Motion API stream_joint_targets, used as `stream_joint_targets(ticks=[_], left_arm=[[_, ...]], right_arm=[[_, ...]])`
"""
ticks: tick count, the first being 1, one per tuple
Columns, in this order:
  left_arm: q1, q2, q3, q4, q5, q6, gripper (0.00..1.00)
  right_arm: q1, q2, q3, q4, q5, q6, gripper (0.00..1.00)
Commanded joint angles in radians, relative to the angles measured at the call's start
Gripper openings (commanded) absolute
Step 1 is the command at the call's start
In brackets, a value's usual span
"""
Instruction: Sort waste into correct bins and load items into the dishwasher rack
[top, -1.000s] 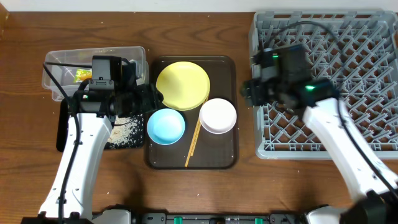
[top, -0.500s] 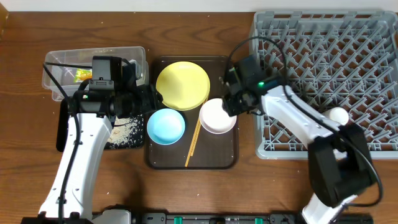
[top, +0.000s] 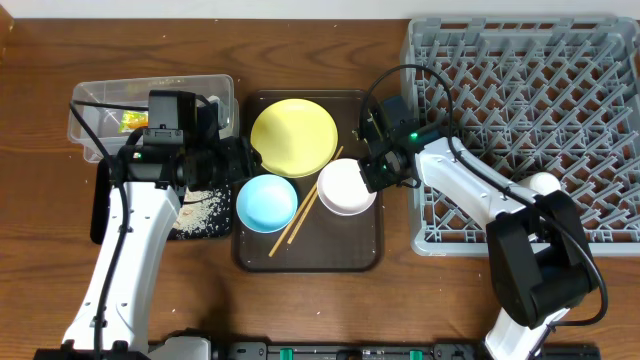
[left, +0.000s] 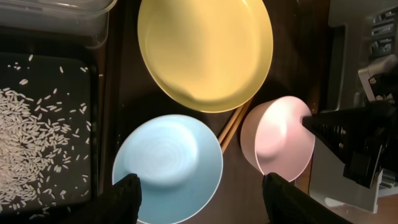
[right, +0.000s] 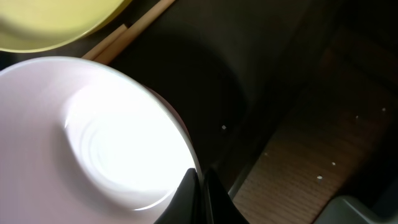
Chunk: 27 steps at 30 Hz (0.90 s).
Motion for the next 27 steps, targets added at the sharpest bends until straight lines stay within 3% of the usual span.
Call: stream_joint_targets(ticks=[1, 6, 11, 20, 27], left_arm=[[0.003, -0.001, -0.002, -0.005, -0.013, 0.016, 0.65], [0.003, -0.001, -0.002, -0.008, -0.013, 0.017, 0.65], [0.003, -0.001, -0.002, -0.008, -0.013, 0.017, 0.65], [0.003, -0.001, -0.002, -0.006, -0.013, 0.017, 0.65], [0.003, -0.001, -0.002, -0.006, -0.013, 0.017, 0.65]], right_arm=[[0.007, -0.010, 0.024, -0.006, 0.035, -0.002, 0.01], [-0.015, -0.107, 0.076, -0.008, 0.089, -0.002, 0.01], [-0.057, -0.238, 0.130, 0.047, 0.350, -0.013, 0.01], [-0.167, -0.301, 0.131, 0.369, 0.694, -0.273, 0.01], [-0.276, -0.246, 0.131, 0.629, 0.808, -0.446, 0.01]])
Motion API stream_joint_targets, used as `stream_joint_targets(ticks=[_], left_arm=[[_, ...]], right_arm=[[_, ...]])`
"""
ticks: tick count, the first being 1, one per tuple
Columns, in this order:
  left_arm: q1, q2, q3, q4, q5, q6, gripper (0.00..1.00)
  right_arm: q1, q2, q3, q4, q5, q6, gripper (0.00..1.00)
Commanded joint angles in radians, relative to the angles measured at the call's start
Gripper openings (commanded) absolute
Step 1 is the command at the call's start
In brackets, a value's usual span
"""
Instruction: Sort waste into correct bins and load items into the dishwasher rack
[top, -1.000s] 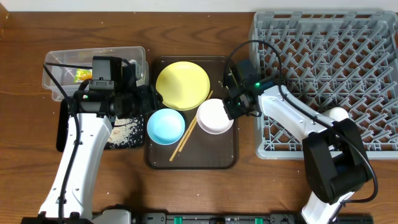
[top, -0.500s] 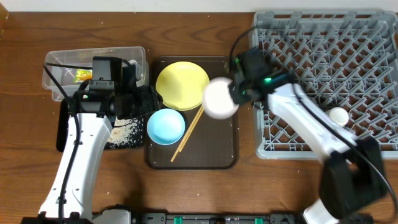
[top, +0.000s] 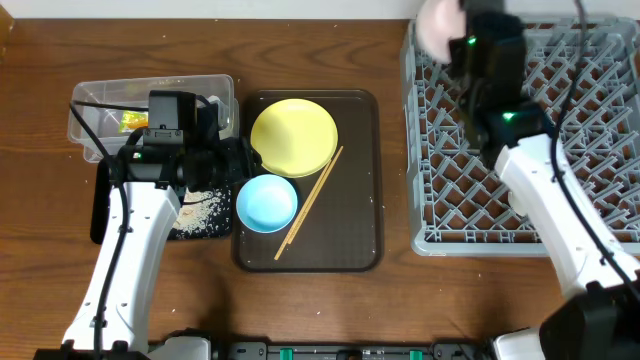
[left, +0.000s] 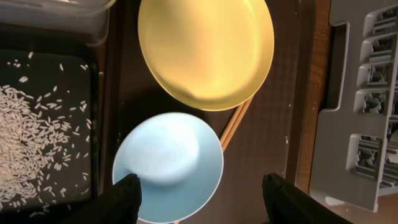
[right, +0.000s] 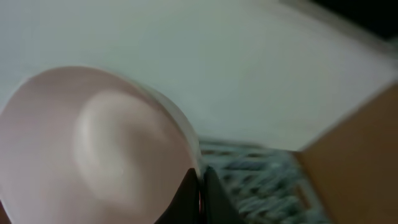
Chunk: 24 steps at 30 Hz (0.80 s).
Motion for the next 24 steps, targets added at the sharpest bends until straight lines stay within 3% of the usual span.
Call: stream_joint_targets(ticks=[1, 6, 10, 24], left_arm=[[0.004, -0.001, -0.002, 0.000, -0.012, 0.017, 0.65], [0.004, -0.001, -0.002, 0.000, -0.012, 0.017, 0.65], [0.003, -0.001, -0.002, 0.000, -0.012, 0.017, 0.65], [0.003, -0.001, -0.002, -0.006, -0.012, 0.017, 0.65]], right_arm=[[-0.052, 0.040, 0.002, 0.076, 0.120, -0.153, 0.01], [-0.116, 0.127, 0.002, 0.232, 0.220, -0.320, 0.01], [-0.160, 0.203, 0.002, 0.345, 0.294, -0.376, 0.01], [-0.204, 0.384, 0.002, 0.417, 0.299, -0.309, 0.01]])
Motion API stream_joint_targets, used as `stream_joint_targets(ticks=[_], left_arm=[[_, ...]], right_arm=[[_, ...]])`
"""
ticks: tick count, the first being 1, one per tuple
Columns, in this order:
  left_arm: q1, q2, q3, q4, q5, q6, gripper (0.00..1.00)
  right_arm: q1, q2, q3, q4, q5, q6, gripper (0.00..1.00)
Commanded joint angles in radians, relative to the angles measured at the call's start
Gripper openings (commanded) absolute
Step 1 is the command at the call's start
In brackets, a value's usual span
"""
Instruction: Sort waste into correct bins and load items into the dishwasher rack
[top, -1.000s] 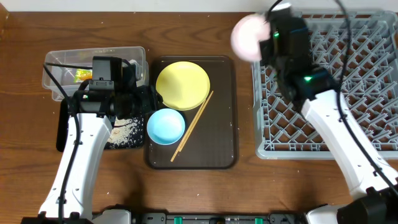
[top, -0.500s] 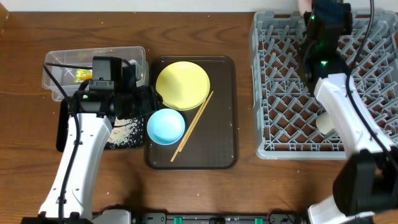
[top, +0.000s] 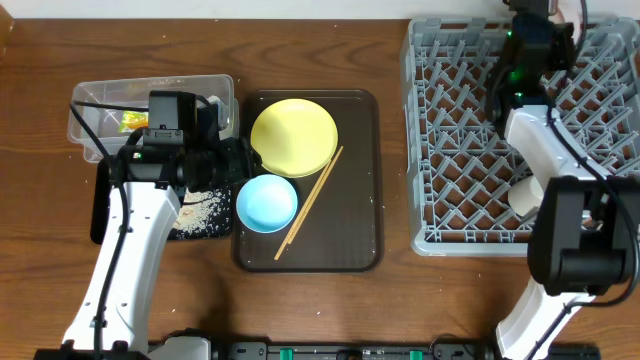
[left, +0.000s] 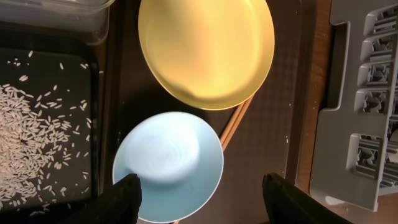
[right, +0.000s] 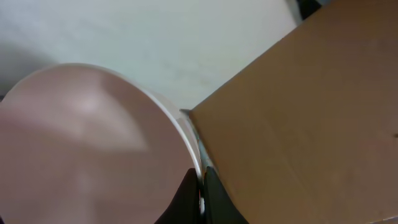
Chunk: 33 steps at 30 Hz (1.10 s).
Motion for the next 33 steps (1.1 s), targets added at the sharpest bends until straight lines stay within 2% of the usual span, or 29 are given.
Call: stream_joint_targets(ticks=[1, 4, 13, 33], left_arm=[[0.003, -0.001, -0.002, -0.004, -0.012, 0.016, 0.65], [0.003, -0.001, -0.002, -0.005, -0.012, 0.016, 0.65], [0.003, -0.001, -0.002, -0.005, -0.012, 0.016, 0.65], [0.003, -0.001, -0.003, -0.024, -0.012, 0.016, 0.65]], right_arm=[[0.008, 0.035, 0.002, 0.005, 0.020, 0.042, 0.01], [0.016, 0.035, 0.002, 0.007, 0.011, 0.107, 0.01], [0.031, 0.036, 0.002, -0.012, -0.026, 0.151, 0.01], [0.156, 0.036, 0.002, 0.046, -0.180, 0.161, 0.01]])
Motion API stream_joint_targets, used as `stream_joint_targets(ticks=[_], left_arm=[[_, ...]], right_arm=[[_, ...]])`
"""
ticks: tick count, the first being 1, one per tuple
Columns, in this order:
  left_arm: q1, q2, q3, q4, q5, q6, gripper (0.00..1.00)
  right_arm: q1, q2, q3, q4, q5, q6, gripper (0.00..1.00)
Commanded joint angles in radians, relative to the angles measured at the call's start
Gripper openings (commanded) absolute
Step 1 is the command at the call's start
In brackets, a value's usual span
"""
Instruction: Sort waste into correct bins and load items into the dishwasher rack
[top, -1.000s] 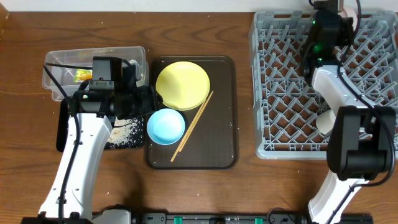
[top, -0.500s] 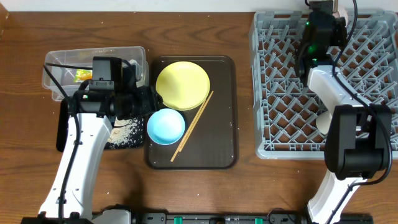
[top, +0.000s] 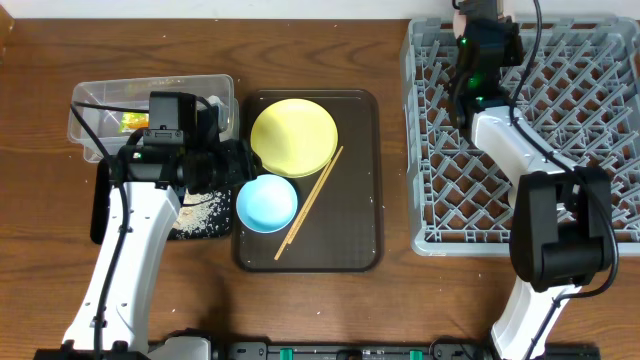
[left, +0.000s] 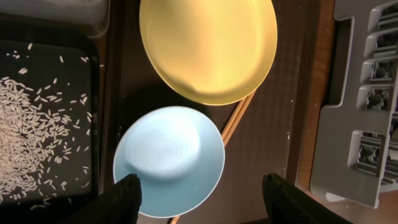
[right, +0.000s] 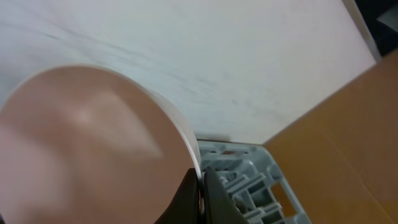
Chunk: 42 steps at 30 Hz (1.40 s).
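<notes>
My right gripper (right: 201, 193) is shut on the rim of the pink bowl (right: 93, 149), held tilted at the back left corner of the grey dishwasher rack (top: 560, 130). Only a sliver of the pink bowl (top: 462, 6) shows overhead. On the brown tray (top: 360, 200) lie the yellow plate (top: 293, 137), the blue bowl (top: 266, 203) and a pair of chopsticks (top: 306, 203). My left gripper (left: 198, 199) is open above the blue bowl (left: 169, 162), with nothing between its fingers.
A clear bin (top: 150, 110) with a wrapper stands at the back left. In front of it a black tray (left: 43, 124) holds scattered rice. The rack's left wall (left: 367, 93) runs close beside the brown tray.
My right gripper, still holding the pink bowl, has moved left along the rack's back edge to its back left corner. The left gripper has barely shifted.
The right gripper first gripped the pink bowl's rim on the brown tray beside the blue bowl. Then the bowl was off the tray, high over the rack's back left. Later it was further right along the back edge, now at the back left corner.
</notes>
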Motion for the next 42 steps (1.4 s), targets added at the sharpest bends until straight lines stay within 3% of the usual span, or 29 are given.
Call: stream_joint_targets(ticks=[1, 13, 28, 42], left_arm=[[0.003, -0.001, -0.003, -0.005, -0.012, 0.016, 0.65], [0.003, -0.001, -0.004, -0.008, -0.012, 0.017, 0.65], [0.003, -0.001, -0.004, -0.011, -0.012, 0.017, 0.65], [0.003, -0.001, -0.004, -0.015, -0.012, 0.017, 0.65]], right_arm=[[0.025, -0.001, 0.002, 0.006, -0.032, 0.023, 0.01], [0.058, 0.036, 0.002, -0.010, -0.018, 0.017, 0.01], [0.092, 0.039, 0.002, -0.190, 0.057, 0.025, 0.01], [0.093, 0.002, 0.002, -0.038, 0.196, -0.032, 0.01]])
